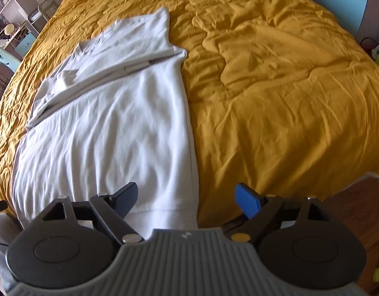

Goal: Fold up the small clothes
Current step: 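Open the right gripper and withdraw both tools from the sweatshirt, then grasp the hem with the left gripper while the right gripper grasps the hem too, lifting toward the collar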

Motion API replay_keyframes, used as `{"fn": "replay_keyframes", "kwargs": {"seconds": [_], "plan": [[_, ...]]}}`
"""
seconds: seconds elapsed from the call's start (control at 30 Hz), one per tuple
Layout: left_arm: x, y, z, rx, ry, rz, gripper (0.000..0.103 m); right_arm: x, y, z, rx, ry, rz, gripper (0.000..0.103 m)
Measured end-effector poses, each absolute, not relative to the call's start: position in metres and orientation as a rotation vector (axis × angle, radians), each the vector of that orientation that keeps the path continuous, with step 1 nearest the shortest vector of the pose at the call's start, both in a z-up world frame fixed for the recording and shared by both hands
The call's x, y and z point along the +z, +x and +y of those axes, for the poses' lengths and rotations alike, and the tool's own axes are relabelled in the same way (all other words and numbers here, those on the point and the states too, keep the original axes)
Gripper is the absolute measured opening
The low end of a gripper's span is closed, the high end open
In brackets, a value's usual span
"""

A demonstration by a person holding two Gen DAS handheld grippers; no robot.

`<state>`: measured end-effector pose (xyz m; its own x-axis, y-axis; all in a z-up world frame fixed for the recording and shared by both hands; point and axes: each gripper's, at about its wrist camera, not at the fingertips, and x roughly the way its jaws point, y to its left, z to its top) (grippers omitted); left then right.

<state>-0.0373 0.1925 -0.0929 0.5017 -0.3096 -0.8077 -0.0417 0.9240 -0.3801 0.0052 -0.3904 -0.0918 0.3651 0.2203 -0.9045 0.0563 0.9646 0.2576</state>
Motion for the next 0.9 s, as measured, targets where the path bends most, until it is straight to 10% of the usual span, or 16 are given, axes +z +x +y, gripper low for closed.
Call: {"fn": "replay_keyframes", "kwargs": {"seconds": [0.27,0.43,0.5,0.57,0.9], "plan": [[-0.117,-0.041,0.178,-0.259,-0.301,1.182,0.079,-0.141,-0.012,-0.388,0.118,0.345,1.335,0.067],[-0.134,-0.043,0.157,-0.240,-0.185,1.234,0.080,-0.156,-0.011,-0.385,0.156,0.355,1.355,0.028],[-0.137,-0.044,0.154,-0.235,-0.191,1.224,0.068,-0.154,-0.014,-0.384,0.189,0.348,1.334,0.014],[-0.137,-0.046,0.150,-0.262,-0.195,1.231,0.017,-0.149,-0.017,-0.383,0.199,0.345,1.319,0.012],[-0.102,-0.055,0.154,-0.383,-0.221,1.082,0.005,-0.109,-0.036,-0.386,0.408,0.484,1.129,0.003]]}}
